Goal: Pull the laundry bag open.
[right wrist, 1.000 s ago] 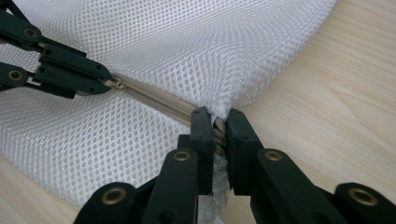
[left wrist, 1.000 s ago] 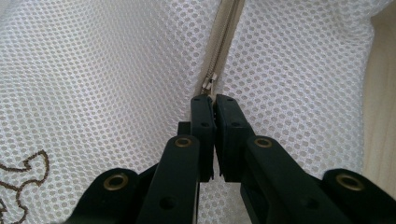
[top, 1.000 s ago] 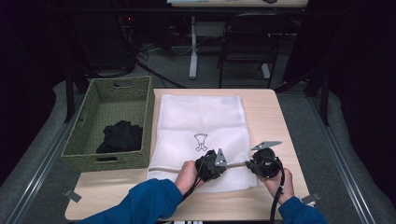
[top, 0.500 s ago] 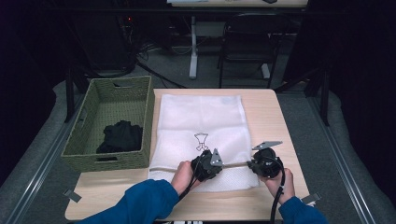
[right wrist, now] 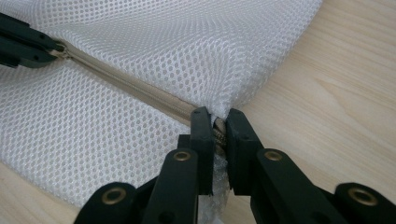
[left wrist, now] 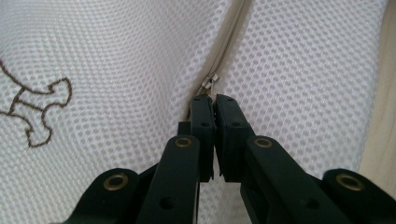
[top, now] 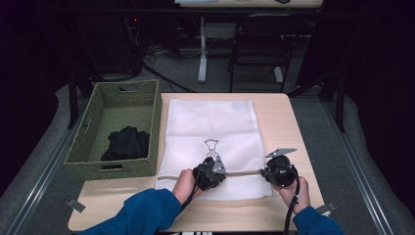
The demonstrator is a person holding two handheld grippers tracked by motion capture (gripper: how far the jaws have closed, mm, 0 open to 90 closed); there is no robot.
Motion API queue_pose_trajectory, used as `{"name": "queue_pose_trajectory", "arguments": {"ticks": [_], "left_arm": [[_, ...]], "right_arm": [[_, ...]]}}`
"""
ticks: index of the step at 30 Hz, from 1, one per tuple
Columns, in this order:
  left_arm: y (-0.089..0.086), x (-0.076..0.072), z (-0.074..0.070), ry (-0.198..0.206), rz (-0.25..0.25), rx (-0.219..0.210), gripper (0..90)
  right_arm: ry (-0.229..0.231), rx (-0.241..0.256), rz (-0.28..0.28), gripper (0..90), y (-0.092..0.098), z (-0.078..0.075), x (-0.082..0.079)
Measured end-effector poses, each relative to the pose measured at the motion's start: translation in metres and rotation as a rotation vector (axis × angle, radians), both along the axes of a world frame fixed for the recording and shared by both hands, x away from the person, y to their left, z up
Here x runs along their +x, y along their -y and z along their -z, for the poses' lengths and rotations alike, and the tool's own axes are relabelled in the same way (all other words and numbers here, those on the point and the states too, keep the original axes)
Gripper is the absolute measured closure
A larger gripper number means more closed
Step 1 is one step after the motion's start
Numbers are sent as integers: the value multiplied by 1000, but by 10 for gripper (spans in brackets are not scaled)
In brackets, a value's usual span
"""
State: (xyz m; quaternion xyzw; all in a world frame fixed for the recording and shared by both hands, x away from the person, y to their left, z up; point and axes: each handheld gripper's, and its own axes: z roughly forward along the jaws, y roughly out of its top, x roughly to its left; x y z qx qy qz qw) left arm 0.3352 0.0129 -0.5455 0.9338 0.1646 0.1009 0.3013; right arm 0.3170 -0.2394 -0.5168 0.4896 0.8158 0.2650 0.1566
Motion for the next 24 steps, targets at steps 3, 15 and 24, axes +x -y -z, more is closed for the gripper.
{"name": "queue_pose_trajectory", "arguments": {"ticks": [3, 15, 24], "left_arm": [[-5, 0, -1, -3, -4, 5, 868], [-19, 0, -7, -10, -16, 15, 868], [-27, 0, -10, -14, -25, 19, 868]], "right_arm": [[-1, 2, 2, 836, 1, 0, 0], [-3, -3, 1, 836, 0, 0, 0], [-5, -14, 10, 836, 1, 1, 0]]}}
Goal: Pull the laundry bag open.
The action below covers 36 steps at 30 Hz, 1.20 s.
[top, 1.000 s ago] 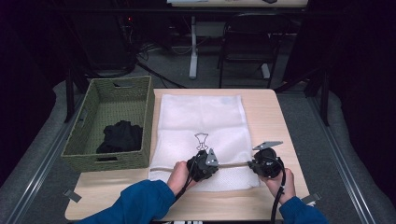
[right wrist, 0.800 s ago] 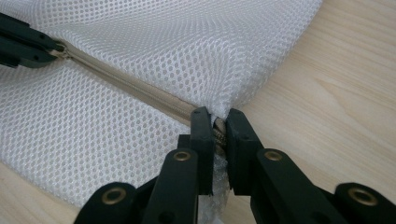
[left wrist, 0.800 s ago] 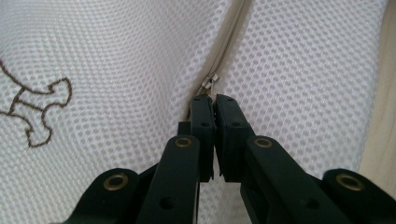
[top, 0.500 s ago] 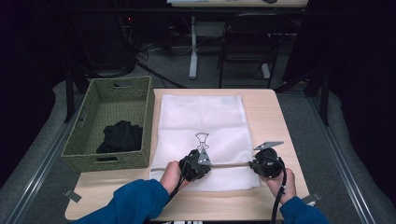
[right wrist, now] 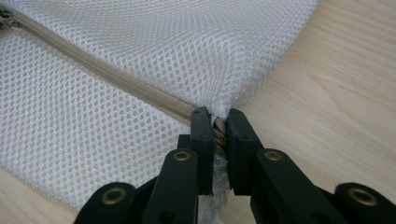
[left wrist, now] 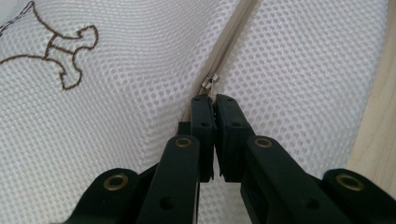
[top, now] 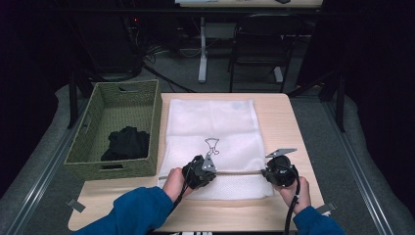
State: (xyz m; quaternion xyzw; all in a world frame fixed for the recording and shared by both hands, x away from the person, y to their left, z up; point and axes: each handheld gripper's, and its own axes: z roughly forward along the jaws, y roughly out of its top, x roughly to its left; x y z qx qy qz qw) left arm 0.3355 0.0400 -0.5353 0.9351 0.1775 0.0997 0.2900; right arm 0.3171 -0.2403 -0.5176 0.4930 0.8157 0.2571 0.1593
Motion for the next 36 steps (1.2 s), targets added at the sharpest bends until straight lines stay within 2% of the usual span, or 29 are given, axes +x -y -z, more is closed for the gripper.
{"name": "queue_pose_trajectory", "arguments": {"ticks": [19, 36], "left_arm": [[-24, 1, 0, -24, -32, 20, 868], [-68, -3, 1, -38, -104, 38, 868]], "right_arm": [[-3, -20, -3, 836, -1, 2, 0], [-5, -35, 3, 835, 1, 5, 2]]}}
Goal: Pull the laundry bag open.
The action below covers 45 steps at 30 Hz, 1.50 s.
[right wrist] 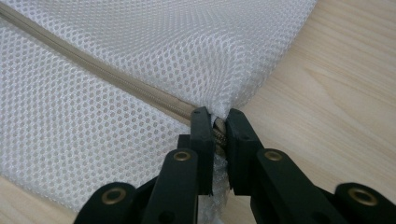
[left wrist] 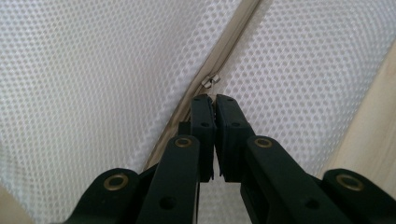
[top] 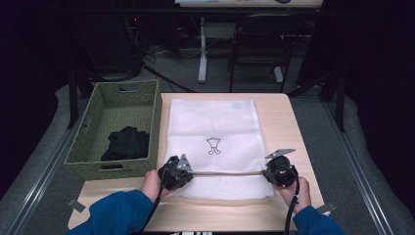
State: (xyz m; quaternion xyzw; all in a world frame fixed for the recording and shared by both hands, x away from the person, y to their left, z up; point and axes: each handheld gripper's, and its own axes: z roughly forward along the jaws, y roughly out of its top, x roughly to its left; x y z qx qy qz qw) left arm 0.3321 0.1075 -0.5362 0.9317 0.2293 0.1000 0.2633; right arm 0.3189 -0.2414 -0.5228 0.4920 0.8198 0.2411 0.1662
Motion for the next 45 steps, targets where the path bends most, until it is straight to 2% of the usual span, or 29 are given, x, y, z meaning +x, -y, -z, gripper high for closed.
{"name": "queue_pose_trajectory", "arguments": {"ticks": [5, 7, 9, 19, 28, 29, 30, 33, 45], "left_arm": [[-14, 0, -1, 0, -25, 5, 868], [-17, -1, -1, -8, -37, -6, 868], [-19, -2, -1, 4, -35, 13, 868], [-39, -2, 0, -7, -81, 12, 868], [-68, -4, 0, -35, -141, 10, 868], [-69, -5, 1, -24, -151, 11, 868], [-72, -4, 0, -35, -151, 12, 868], [-80, -4, 0, -30, -181, 5, 868], [-88, -3, 3, -37, -203, 31, 868]], "right_arm": [[1, -4, 0, 835, -1, 1, 0], [4, -4, -3, 835, -1, 1, 0], [3, -7, -7, 835, -2, 1, 0], [5, -17, 1, 835, 0, 3, 2], [6, -17, -1, 835, 0, 3, 1], [4, -22, -3, 835, -1, 2, 1], [7, -28, -3, 835, -2, 2, 0], [3, -27, -1, 835, -2, 3, 1], [-9, -25, -15, 835, -6, 4, 2]]}}
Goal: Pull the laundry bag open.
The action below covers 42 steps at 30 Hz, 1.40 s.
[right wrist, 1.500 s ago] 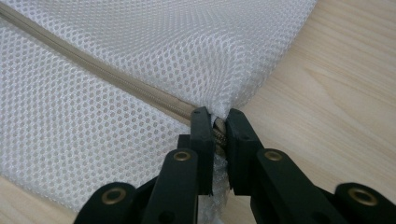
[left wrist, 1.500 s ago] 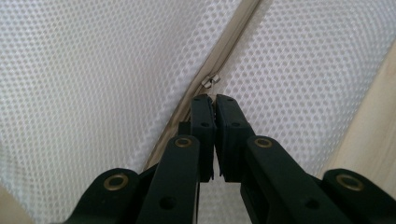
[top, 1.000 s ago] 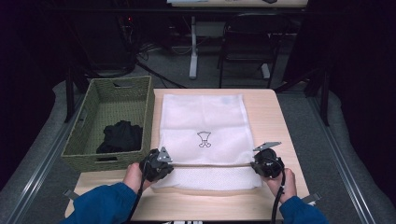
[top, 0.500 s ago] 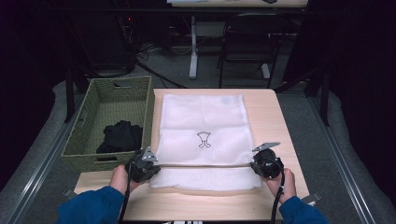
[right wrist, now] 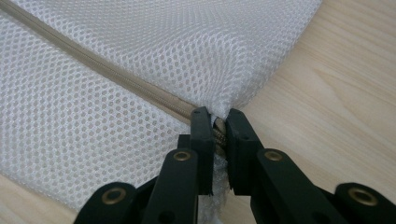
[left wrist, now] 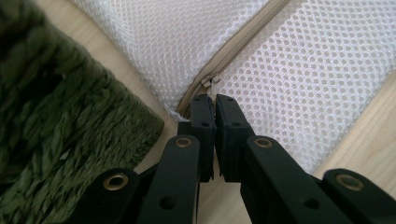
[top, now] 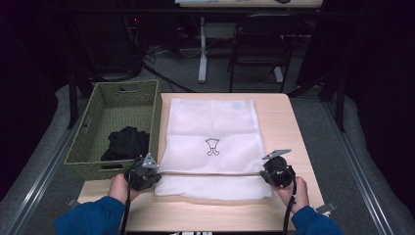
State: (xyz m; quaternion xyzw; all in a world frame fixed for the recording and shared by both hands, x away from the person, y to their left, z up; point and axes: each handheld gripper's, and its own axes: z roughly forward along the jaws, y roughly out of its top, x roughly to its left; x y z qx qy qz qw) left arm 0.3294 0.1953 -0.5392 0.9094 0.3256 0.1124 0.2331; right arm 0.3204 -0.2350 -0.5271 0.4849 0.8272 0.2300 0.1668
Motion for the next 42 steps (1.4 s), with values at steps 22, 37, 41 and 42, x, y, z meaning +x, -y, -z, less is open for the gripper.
{"name": "queue_pose_trajectory", "arguments": {"ticks": [22, 37, 41, 42], "left_arm": [[8, 3, 2, -87, 19, -28, 759], [14, -8, -12, -51, 82, -62, 456], [8, -15, -22, -23, 84, -94, 369], [7, -16, -24, -23, 83, -102, 350]], "right_arm": [[-19, 21, -23, 821, 0, 5, 0], [-24, 45, -2, 560, 7, 0, -2], [-23, 123, 7, 298, 17, -5, -3], [-25, 132, 6, 254, 18, -6, -3]]}}
